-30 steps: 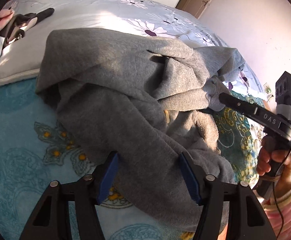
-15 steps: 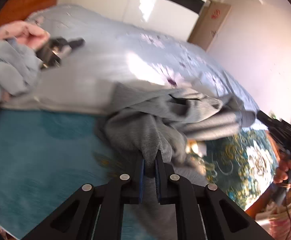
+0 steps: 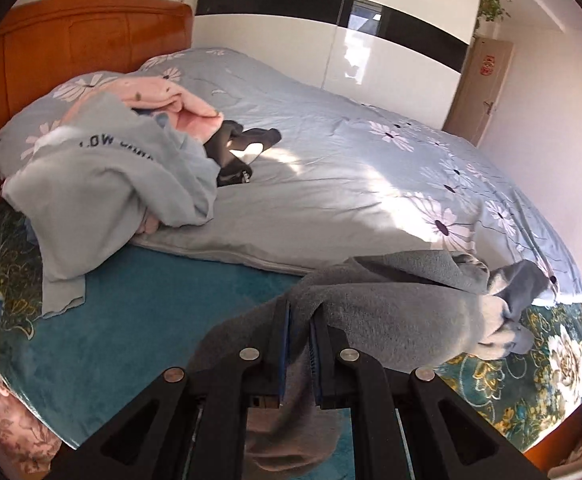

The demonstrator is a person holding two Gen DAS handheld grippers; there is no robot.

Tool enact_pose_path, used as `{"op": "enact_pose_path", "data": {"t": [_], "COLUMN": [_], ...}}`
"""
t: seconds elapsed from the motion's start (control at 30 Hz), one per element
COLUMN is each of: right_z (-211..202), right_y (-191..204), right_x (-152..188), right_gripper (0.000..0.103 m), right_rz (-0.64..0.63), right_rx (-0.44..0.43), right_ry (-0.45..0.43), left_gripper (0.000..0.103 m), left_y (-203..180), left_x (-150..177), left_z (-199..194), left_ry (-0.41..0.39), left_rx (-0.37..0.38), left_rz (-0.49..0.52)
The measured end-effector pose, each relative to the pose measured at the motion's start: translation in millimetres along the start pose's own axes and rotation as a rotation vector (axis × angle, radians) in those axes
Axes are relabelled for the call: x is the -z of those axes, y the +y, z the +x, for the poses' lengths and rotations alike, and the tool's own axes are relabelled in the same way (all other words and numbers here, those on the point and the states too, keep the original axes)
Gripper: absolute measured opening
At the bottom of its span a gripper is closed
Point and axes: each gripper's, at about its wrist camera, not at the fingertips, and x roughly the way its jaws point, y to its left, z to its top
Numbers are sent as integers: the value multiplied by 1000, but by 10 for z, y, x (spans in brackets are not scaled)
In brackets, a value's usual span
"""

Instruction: Fold clothes

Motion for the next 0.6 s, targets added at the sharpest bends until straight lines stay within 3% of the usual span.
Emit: {"op": "enact_pose_path", "data": {"t": [0.13,0.27,0.33,0.4,0.43,0.53,0.57,0.6], "right_z": [353,585,630,632,622,565,559,557], "right_y": [-112,-230,-265,-315,-347,-424,-449,-475], "right_x": [294,532,593,583,559,437,390,342], "right_gripper": [0,0,0,0,1,23,38,47], "right_rz": [-2,11,-7,-17,-16,-1,12,26], "right_rx": [29,57,78,93,93,91,84,76], "right_ry": [106,192,219,230,228,198,185,172], "left_gripper": [10,17,32,54,57,68,73,76], "left_y": [341,356,327,290,268,202,186,169], "left_x": [17,145,228,317,365,547,617,687], "left_z": [124,124,49,-37,-85,-168,-165,-163], "left_ry": [22,42,32,17,8,-16,-16,-17], "left_rx": [-46,16,27,7,-1,-21,-29,-36], "left_rz": [-34,-4,29,72,91,125,128,131]}}
